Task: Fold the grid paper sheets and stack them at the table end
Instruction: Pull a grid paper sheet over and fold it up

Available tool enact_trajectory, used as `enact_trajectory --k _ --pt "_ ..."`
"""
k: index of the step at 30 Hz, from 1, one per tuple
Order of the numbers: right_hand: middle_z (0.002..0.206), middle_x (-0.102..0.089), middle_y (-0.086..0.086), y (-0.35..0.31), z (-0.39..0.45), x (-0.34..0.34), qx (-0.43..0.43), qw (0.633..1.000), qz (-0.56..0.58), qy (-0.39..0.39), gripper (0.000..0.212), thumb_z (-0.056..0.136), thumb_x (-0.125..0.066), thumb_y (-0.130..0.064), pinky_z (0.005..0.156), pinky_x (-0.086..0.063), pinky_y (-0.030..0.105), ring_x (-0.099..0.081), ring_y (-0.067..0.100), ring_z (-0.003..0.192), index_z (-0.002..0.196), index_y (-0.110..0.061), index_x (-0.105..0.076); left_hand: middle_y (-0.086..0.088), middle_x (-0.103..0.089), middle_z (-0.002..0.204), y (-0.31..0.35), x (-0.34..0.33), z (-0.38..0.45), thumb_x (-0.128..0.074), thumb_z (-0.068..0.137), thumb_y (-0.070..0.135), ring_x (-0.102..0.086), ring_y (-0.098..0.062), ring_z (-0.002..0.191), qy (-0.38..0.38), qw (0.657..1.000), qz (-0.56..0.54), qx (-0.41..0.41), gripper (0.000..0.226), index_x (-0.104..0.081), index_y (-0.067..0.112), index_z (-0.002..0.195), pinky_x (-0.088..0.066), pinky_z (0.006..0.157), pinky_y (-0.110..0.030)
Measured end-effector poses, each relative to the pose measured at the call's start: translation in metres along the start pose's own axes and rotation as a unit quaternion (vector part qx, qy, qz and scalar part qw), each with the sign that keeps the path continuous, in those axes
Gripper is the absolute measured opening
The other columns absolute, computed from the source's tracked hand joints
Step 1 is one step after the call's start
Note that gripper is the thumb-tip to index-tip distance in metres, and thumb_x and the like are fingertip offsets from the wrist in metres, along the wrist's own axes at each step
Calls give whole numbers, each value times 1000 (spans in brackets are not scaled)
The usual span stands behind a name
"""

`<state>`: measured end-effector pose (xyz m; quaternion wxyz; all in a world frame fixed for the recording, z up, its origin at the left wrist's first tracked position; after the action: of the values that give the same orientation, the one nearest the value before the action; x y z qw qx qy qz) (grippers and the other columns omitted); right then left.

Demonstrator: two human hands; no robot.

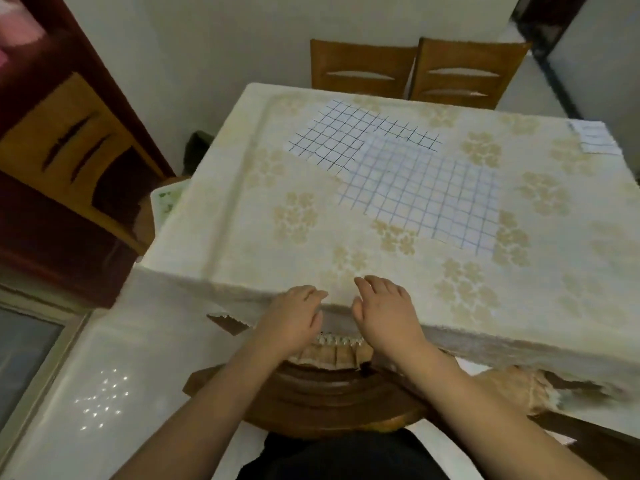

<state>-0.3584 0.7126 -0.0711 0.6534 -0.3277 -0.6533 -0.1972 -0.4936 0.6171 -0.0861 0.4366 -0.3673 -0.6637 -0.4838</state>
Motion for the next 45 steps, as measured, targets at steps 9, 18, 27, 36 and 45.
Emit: enact_trajectory --k 9,18,27,36,45 --pt "124 -63 8 -21 43 -22 -121 992 13 22 55 91 -28 -36 88 -49 41 -61 27 110 134 -12 -54 -4 -32 154 -51 -6 52 -43 96 29 -25 -21 143 -56 995 8 -85 52 -35 20 147 -25 114 -38" --pt "151 -38 10 21 115 -27 -124 992 9 -36 58 97 -20 -37 109 -29 42 -35 26 138 148 -14 -32 -3 -30 155 -72 -4 120 -41 98 31 -25 -21 143 -59 997 15 -56 53 -31 21 149 -28 111 -38" --pt "160 -15 12 78 211 -81 -119 987 0 -111 54 98 -28 -36 116 -16 48 -17 31 145 149 -17 -26 -3 -28 156 -72 -10 165 -39 99 32 -25 -20 143 -58 998 13 -13 54 -27 22 151 -28 113 -38" --pt "162 7 7 101 243 -111 -144 980 -15 -135 59 97 -18 -43 117 4 55 3 28 148 151 -21 -15 -1 -38 151 -81 -44 151 -23 94 37 -34 -20 140 -44 998 -12 -32 55 -41 24 144 -31 111 -36" --pt "162 -5 4 75 229 -107 -103 987 30 -116 64 98 -15 -43 118 1 49 -3 20 149 153 -11 -14 7 -34 152 -83 -45 143 -37 101 31 -31 -9 137 -58 991 -112 44 44 -38 27 145 -21 113 -22"
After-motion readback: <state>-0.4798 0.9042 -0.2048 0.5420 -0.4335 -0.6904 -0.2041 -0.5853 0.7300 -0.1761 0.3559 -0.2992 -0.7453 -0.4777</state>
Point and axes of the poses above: each hand's wrist, its own z-axis towards the middle knuckle, its own x-axis out of the back of the hand, y = z × x, the point moved 4 cm from there along z, towards the middle knuckle
